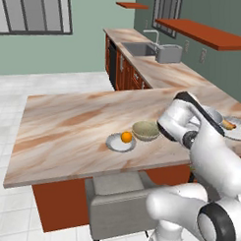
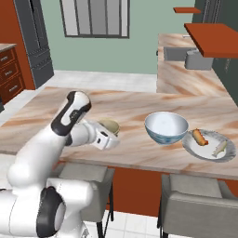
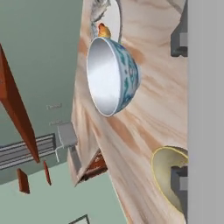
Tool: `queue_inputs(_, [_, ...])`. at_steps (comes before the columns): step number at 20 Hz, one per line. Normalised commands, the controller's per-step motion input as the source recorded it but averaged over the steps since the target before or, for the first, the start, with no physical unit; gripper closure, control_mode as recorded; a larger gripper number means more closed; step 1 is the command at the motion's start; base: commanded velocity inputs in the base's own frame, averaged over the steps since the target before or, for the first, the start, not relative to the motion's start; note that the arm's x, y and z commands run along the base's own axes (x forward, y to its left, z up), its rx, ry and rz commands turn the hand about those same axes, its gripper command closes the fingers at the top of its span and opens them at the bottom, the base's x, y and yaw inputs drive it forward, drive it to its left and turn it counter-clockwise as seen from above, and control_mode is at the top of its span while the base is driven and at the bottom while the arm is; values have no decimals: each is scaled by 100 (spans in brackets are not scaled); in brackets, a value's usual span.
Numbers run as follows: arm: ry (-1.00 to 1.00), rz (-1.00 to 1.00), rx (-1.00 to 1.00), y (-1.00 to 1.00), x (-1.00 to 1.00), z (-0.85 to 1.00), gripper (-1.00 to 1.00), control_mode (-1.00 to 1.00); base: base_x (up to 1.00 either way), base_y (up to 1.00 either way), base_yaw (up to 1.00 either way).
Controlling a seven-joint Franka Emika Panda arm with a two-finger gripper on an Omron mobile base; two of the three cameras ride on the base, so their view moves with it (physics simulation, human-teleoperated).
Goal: Take the smaller bowl and place it next to the appetizer plate on the dining counter , and place the larger bowl next to the plate with cooked food.
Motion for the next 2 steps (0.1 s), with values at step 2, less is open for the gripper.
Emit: queue_inputs(2, [28,-10,-25,-65,-72,100,-100,-100,0,0,0])
